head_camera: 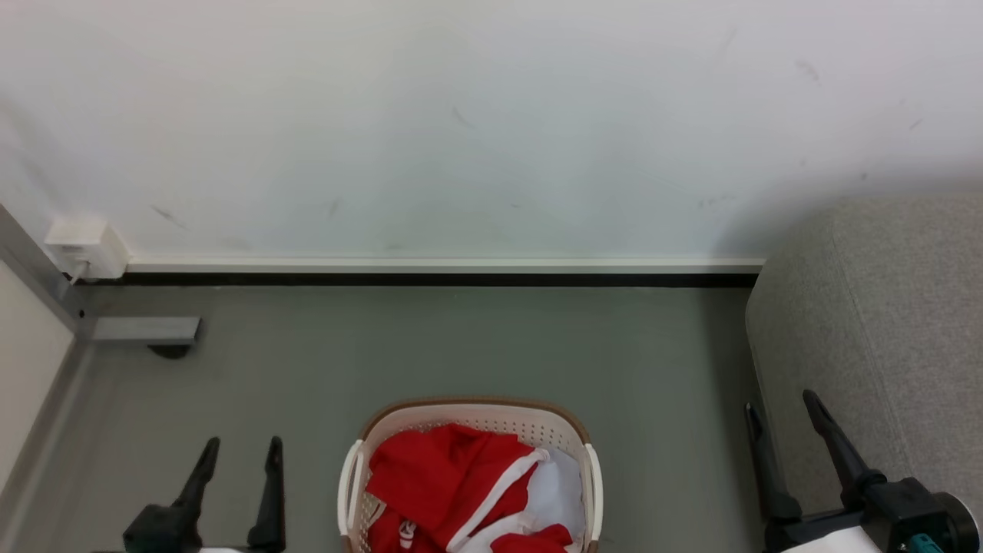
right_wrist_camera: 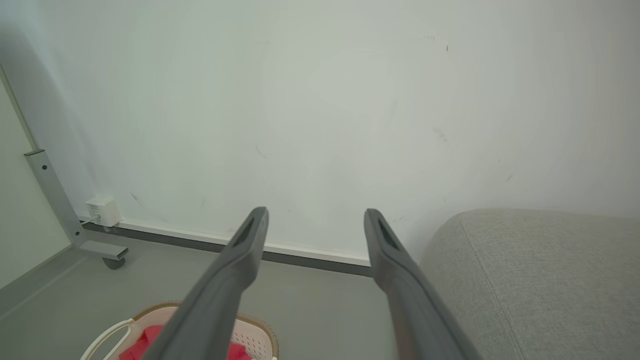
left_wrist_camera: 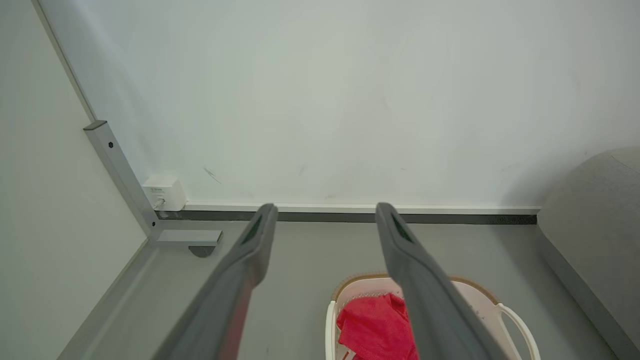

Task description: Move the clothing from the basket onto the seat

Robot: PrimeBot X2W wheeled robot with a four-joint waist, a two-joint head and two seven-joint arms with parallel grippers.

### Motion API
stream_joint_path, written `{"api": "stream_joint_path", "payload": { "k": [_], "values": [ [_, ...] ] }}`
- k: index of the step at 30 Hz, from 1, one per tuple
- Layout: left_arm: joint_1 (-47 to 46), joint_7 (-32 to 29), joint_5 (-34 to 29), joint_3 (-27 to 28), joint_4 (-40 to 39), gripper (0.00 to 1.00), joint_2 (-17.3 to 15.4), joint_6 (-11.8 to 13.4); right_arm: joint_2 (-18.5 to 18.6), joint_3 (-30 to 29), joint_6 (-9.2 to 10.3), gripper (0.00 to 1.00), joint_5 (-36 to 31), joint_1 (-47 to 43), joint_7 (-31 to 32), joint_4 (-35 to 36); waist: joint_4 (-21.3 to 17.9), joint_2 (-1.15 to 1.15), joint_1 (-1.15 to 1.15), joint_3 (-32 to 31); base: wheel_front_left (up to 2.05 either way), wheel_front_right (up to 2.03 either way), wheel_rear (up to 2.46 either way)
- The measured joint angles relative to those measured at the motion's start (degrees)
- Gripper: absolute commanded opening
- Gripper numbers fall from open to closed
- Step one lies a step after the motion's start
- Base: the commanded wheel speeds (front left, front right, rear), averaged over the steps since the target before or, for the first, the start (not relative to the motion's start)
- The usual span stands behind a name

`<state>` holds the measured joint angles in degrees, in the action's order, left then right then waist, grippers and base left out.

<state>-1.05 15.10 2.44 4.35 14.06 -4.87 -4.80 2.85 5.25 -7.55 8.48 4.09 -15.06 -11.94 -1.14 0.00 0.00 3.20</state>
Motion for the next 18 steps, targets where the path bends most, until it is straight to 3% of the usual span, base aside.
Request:
{"api": "stream_joint_path", "payload": {
  "k": [7, 12, 18],
  "values": [
    [-7.0, 0.0, -1.5, -3.7, 2.8, 1.0, 0.1, -1.1, 0.0, -0.1, 0.0, 1.0, 0.0, 4.1, -0.1, 1.4, -0.5, 0.0, 0.0, 6.0, 0.0, 0.0, 0.0],
    [-15.2, -0.1, -3.2, -7.5, 10.5, 1.0, 0.0, -1.5, 0.0, 0.5, 0.0, 1.0, 0.0, 8.5, -0.1, 2.2, -1.4, 0.0, 0.01, 12.0, 0.0, 0.0, 0.0],
    [-27.2, -7.4, -6.4, -12.4, 19.5, 1.0, 0.3, -1.7, 0.0, 1.6, 0.0, 1.0, 0.4, 13.5, -0.1, 3.5, -3.2, 0.0, 0.01, 19.7, 0.0, 0.0, 0.0]
  ]
}}
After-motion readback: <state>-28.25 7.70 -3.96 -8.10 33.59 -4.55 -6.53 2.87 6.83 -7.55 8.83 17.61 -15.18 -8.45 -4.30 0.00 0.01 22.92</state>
